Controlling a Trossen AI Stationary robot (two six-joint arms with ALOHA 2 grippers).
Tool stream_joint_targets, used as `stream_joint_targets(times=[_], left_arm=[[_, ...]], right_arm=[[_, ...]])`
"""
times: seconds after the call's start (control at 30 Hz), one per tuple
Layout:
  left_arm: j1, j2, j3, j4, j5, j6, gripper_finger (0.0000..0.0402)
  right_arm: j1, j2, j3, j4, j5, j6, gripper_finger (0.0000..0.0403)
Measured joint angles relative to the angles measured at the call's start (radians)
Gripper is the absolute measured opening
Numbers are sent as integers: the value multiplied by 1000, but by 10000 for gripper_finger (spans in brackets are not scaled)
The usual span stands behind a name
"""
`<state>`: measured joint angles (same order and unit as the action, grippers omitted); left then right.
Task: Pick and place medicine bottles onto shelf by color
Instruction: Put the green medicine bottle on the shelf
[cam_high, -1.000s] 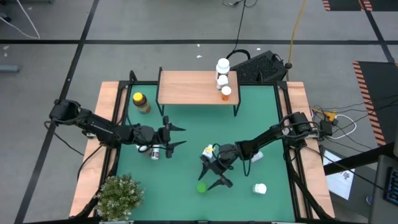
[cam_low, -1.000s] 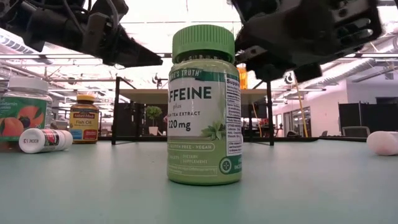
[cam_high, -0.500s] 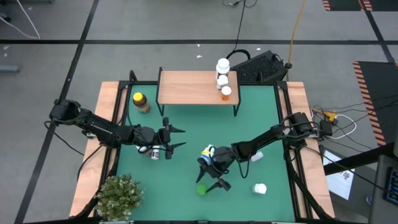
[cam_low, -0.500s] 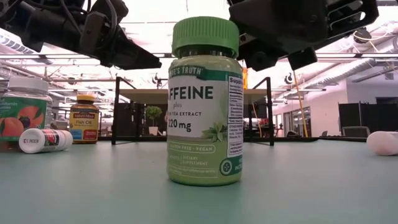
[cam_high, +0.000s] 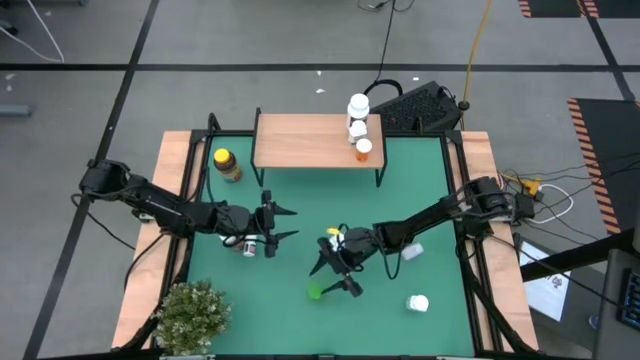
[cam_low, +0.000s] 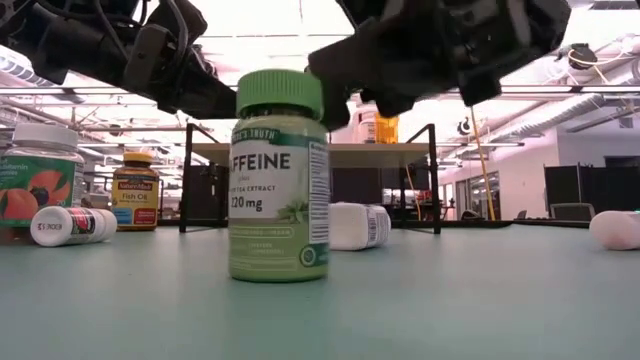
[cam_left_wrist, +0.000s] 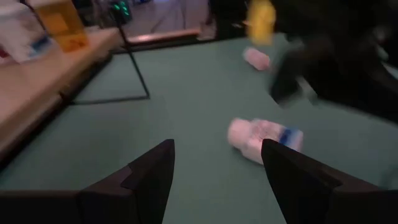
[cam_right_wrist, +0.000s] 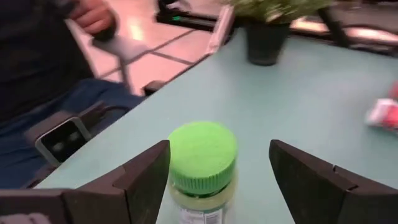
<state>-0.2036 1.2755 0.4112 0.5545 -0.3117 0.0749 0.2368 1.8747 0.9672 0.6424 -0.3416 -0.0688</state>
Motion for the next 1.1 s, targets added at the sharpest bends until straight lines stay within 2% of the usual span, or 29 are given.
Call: stream_joint_targets(times=[0.07,0.23,0.3,0.37,0.5,0.63,0.8,0.9,1.1], left_arm=[[-21,0,0,-26,0,-7,246],[-81,0,0,-67,0,-28,246],[-104,0,0,-63,0,-32,246],[-121,0,0,-50,1,-24,246],[-135,0,0,3,1,26,246],[-135,0,0,50,1,78,246],[-117,0,0,80,1,150,246],[-106,0,0,76,1,143,246],[-105,0,0,21,1,52,246]], right_arm=[[13,-53,0,-57,91,-2,267],[99,-158,-1,-315,450,69,267],[144,-167,-17,-327,563,133,267],[187,-158,-43,-293,624,192,267],[239,-90,-95,-153,654,231,267],[243,-16,-112,-19,651,223,267],[190,103,-114,132,511,213,268],[175,156,-114,237,468,239,268],[169,224,-91,338,473,267,268]])
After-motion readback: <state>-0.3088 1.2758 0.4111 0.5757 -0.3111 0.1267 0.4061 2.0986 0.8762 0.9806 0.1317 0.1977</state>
